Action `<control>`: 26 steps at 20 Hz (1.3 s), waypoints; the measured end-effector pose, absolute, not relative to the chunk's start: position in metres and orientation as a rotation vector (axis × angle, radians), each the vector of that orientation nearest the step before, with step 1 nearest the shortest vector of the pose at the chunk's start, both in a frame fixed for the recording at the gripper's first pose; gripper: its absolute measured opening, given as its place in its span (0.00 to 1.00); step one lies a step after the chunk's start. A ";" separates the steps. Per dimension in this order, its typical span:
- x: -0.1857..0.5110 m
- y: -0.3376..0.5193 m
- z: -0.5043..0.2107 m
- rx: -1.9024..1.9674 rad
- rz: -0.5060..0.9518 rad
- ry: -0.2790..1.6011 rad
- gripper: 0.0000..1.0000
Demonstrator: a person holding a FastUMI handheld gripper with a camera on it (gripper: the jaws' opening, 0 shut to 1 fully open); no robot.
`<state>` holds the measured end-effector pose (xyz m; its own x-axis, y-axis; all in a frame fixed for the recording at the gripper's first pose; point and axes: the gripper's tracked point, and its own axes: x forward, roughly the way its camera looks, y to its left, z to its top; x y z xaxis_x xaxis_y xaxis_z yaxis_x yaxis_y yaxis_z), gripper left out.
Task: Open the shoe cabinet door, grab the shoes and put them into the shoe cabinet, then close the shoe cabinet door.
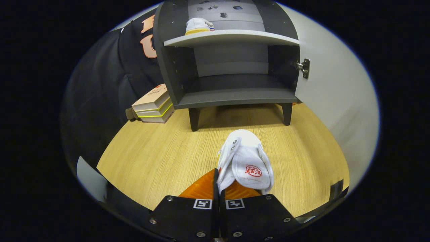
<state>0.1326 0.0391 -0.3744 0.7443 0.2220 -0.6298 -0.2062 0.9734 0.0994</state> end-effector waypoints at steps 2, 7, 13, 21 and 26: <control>0.130 0.039 -0.353 0.038 0.232 0.668 0.01; 0.136 0.035 -0.293 0.039 0.227 0.579 0.01; 0.165 0.028 -0.215 0.035 0.213 0.468 0.01; 0.236 0.023 -0.121 -0.009 0.221 0.325 0.00; 0.292 0.018 -0.091 -0.020 0.214 0.288 0.00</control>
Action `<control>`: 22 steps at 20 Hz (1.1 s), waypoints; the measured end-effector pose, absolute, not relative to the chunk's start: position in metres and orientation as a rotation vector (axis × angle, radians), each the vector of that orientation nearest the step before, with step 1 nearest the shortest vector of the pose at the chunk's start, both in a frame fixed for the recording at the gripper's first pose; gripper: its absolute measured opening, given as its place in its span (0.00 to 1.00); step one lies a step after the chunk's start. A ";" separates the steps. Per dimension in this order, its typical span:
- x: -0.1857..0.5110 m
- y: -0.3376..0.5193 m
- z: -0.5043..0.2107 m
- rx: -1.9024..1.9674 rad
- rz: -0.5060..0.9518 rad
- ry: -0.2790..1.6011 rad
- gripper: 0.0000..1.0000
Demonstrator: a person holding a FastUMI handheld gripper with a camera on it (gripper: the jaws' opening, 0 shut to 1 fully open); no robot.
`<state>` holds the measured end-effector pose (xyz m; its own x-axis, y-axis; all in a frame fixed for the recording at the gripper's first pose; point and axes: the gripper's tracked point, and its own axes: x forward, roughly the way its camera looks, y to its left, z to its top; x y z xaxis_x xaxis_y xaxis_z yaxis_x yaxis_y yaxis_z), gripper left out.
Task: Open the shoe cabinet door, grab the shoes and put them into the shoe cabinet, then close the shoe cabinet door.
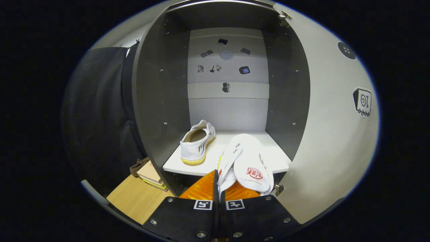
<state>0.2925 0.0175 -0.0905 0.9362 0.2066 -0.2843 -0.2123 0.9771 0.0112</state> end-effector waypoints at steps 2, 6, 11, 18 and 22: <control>0.317 0.014 -0.088 -0.019 0.212 0.285 0.00; 0.364 0.005 -0.091 -0.044 0.192 0.296 0.00; 0.417 0.009 -0.093 -0.063 0.200 0.343 0.01; 0.473 0.019 -0.100 -0.093 0.216 0.400 0.00; 0.485 0.019 -0.118 -0.080 0.182 0.476 0.00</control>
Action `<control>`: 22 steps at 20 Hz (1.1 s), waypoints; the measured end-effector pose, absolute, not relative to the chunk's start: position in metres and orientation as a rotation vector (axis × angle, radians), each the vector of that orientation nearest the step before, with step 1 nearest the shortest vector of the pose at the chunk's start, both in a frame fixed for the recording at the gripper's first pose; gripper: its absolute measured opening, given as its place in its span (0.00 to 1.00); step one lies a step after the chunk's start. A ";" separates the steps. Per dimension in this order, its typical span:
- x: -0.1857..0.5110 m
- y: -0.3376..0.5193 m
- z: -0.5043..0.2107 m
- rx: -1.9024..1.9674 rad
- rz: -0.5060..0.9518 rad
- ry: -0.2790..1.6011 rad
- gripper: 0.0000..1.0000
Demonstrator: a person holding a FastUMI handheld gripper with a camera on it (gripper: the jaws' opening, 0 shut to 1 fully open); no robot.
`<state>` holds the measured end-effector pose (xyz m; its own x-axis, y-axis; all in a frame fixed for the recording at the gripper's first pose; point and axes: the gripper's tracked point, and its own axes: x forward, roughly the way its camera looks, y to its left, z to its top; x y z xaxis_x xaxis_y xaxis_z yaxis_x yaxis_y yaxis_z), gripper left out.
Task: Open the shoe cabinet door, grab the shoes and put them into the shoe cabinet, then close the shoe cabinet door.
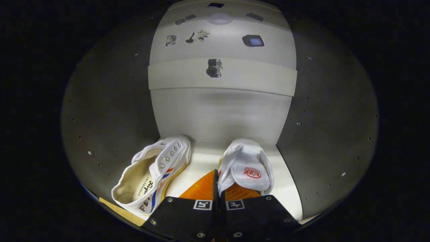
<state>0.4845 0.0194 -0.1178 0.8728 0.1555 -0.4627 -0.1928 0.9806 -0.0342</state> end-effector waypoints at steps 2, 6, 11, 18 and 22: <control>0.484 0.026 -0.126 -0.062 0.193 0.499 0.05; 0.479 0.029 -0.128 -0.080 0.174 0.503 0.11; 0.461 0.026 -0.112 -0.054 0.166 0.459 0.12; 0.421 0.014 -0.078 -0.042 0.139 0.400 0.12; 0.389 0.013 -0.053 -0.031 0.120 0.351 0.12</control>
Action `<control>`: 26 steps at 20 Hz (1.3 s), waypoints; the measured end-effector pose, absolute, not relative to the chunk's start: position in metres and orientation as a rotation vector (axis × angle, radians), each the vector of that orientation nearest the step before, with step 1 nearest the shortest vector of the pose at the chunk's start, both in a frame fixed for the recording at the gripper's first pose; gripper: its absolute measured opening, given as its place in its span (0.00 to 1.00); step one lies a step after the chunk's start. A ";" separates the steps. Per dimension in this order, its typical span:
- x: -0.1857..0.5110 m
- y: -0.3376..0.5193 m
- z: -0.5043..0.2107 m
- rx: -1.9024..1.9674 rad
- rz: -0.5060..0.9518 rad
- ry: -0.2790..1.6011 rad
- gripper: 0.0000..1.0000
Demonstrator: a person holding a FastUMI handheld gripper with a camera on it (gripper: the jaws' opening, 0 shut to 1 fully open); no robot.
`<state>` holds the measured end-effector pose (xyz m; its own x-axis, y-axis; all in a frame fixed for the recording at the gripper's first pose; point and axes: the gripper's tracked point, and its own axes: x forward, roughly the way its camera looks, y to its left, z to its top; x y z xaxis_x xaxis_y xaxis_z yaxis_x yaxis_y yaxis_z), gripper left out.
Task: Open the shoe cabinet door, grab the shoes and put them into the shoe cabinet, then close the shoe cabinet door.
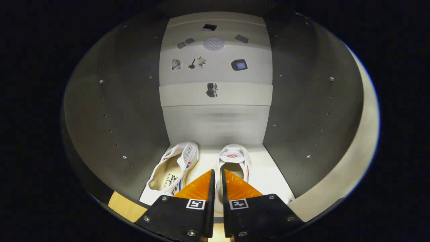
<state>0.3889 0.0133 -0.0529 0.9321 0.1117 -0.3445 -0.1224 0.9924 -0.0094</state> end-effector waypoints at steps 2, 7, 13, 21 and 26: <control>0.366 0.015 -0.039 -0.034 0.116 0.309 0.12; 0.289 0.021 -0.008 -0.003 0.115 0.227 0.12; 0.196 0.006 0.019 0.004 0.070 0.164 0.14; 0.092 -0.016 0.031 0.033 0.033 0.107 0.39; 0.043 -0.029 0.033 0.033 0.001 0.077 0.57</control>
